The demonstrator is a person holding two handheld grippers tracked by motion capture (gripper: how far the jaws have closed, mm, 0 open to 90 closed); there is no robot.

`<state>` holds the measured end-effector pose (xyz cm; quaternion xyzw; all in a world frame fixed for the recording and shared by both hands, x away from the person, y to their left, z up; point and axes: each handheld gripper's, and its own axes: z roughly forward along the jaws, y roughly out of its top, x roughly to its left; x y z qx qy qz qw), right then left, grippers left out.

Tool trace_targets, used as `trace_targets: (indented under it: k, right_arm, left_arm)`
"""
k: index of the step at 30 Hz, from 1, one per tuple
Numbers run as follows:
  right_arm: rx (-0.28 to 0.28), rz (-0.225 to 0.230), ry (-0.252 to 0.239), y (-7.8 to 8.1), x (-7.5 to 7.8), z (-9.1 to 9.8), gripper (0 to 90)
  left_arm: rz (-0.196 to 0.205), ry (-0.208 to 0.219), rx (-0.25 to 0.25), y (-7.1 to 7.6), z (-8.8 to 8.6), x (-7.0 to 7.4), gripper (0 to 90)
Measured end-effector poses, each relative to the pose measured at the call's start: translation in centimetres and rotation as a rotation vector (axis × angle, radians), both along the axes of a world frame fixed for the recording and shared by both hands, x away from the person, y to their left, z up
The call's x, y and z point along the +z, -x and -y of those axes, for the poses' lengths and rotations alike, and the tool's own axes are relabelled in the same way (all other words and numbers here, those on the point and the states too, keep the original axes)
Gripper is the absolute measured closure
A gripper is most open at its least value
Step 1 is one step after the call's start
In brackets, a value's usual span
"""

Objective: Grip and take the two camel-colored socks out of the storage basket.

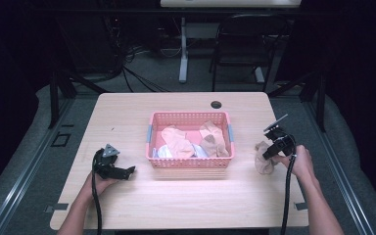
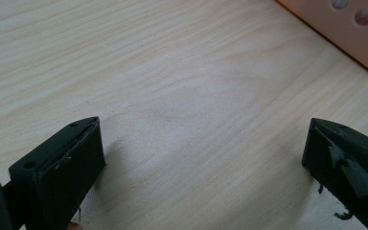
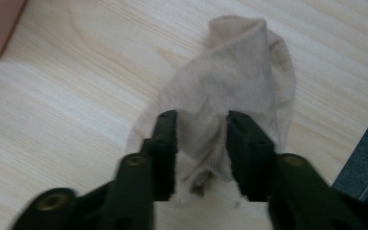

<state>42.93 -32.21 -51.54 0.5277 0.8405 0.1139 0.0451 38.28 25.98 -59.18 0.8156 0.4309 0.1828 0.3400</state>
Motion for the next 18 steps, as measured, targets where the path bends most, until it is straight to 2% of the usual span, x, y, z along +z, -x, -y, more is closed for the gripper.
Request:
trace_targets:
  k: [1, 4, 5, 6, 9, 12, 15, 18]
  right_arm:
    - [-0.008, 0.034, -0.022, 0.2, 0.3, -0.1, 51.3]
    - [0.007, 0.036, -0.035, 0.2, 1.2, 0.0, 38.2]
    - [0.007, 0.036, -0.035, 0.2, 1.2, 0.0, 38.2]
    - [0.005, 0.053, -0.048, 0.3, 1.6, -0.1, 30.6]
    - [0.003, 0.060, -0.067, 0.5, 1.9, -0.3, 26.2]
    - [0.024, 0.065, -0.065, 0.5, 2.4, -0.3, 14.7]
    - [0.023, 0.060, -0.072, 0.6, 2.7, -0.3, 13.6]
    - [0.024, 0.052, -0.070, 0.7, 3.3, -0.4, 7.0]
  left_arm:
    - [0.000, -0.002, -0.001, 0.0, 0.0, 0.0, 0.4]
    - [0.000, 0.000, 0.000, 0.0, 0.0, 0.0, 0.4]
    - [0.000, 0.000, 0.000, 0.0, 0.0, 0.0, 0.4]
    - [0.000, 0.000, 0.000, 0.0, 0.0, 0.0, 0.4]
    - [0.000, 0.001, 0.001, 0.0, 0.0, 0.0, 0.4]
    - [0.000, 0.000, 0.000, 0.0, 0.0, 0.0, 0.4]
    - [0.001, -0.001, -0.001, 0.0, 0.0, 0.0, 0.4]
    - [0.000, -0.001, -0.001, 0.0, 0.0, 0.0, 0.4]
